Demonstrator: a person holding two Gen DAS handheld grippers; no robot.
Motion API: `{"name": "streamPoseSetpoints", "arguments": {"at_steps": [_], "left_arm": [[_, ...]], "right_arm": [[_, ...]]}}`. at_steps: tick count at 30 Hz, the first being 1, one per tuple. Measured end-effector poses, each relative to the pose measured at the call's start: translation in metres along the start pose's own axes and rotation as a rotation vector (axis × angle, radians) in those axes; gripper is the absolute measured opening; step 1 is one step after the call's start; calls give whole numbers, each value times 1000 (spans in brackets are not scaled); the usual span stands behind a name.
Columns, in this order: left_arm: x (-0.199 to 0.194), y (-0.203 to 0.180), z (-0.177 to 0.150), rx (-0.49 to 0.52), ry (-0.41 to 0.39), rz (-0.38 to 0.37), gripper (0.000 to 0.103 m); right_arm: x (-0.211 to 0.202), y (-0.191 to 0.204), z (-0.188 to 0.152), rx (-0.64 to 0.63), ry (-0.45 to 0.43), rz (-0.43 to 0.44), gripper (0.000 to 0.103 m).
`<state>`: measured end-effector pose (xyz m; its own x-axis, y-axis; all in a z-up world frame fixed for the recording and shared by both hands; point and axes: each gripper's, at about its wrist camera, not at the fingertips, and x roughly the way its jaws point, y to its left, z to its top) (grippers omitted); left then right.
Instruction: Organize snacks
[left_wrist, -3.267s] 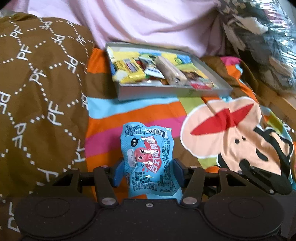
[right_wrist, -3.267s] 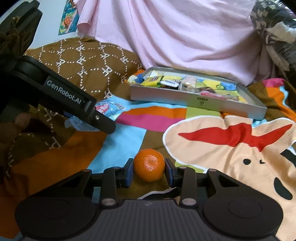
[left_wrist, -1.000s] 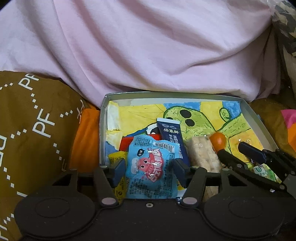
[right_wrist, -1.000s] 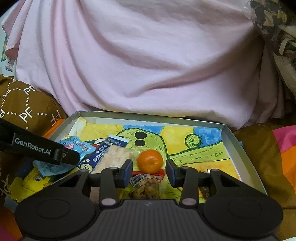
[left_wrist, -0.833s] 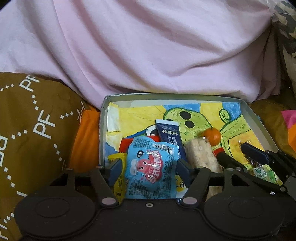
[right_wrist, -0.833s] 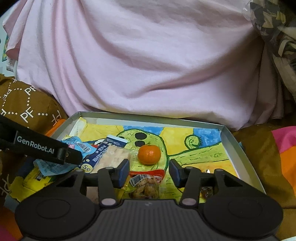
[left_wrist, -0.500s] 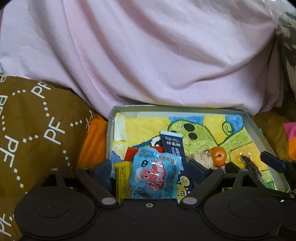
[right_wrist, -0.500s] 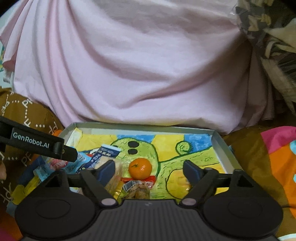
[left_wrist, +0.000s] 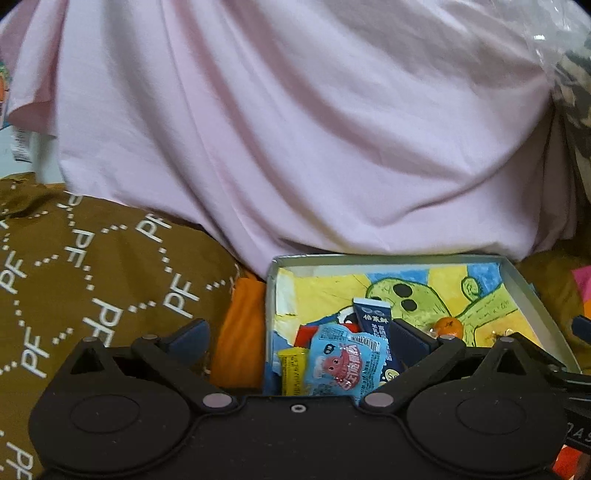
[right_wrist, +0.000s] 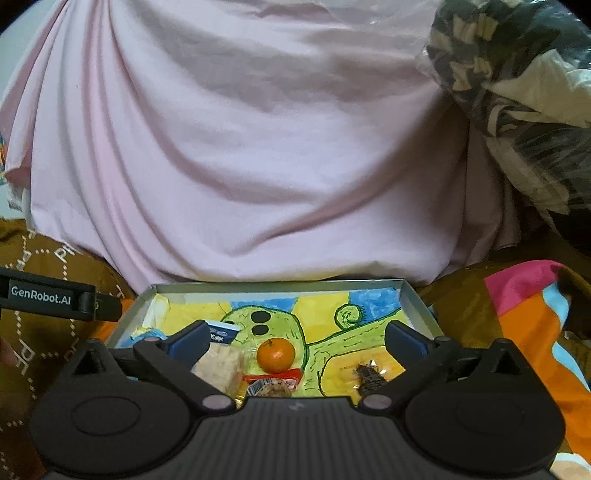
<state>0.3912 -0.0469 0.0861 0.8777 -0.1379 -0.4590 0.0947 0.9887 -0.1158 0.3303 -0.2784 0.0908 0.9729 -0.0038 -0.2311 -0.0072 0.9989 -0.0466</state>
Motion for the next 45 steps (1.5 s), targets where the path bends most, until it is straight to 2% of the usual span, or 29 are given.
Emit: {"name": "streamPoseSetpoints", "arguments": {"at_steps": [17, 23, 29, 34, 45], "left_arm": [[-66, 6, -7, -6, -85, 39, 102], [-89, 7, -18, -19, -115, 52, 102], [-107, 5, -29, -73, -144, 61, 102], [-124, 5, -42, -67, -165, 66, 102], [-160, 20, -62, -105, -181, 93, 102]], "right_arm": [[-61, -8, 12, 60, -44, 10, 103], [-83, -10, 12, 82, -61, 25, 103], [-106, -6, 6, 74, -93, 21, 103], [-124, -2, 3, 73, -114, 28, 103], [-155, 5, -7, 86, -116, 49, 103]]}}
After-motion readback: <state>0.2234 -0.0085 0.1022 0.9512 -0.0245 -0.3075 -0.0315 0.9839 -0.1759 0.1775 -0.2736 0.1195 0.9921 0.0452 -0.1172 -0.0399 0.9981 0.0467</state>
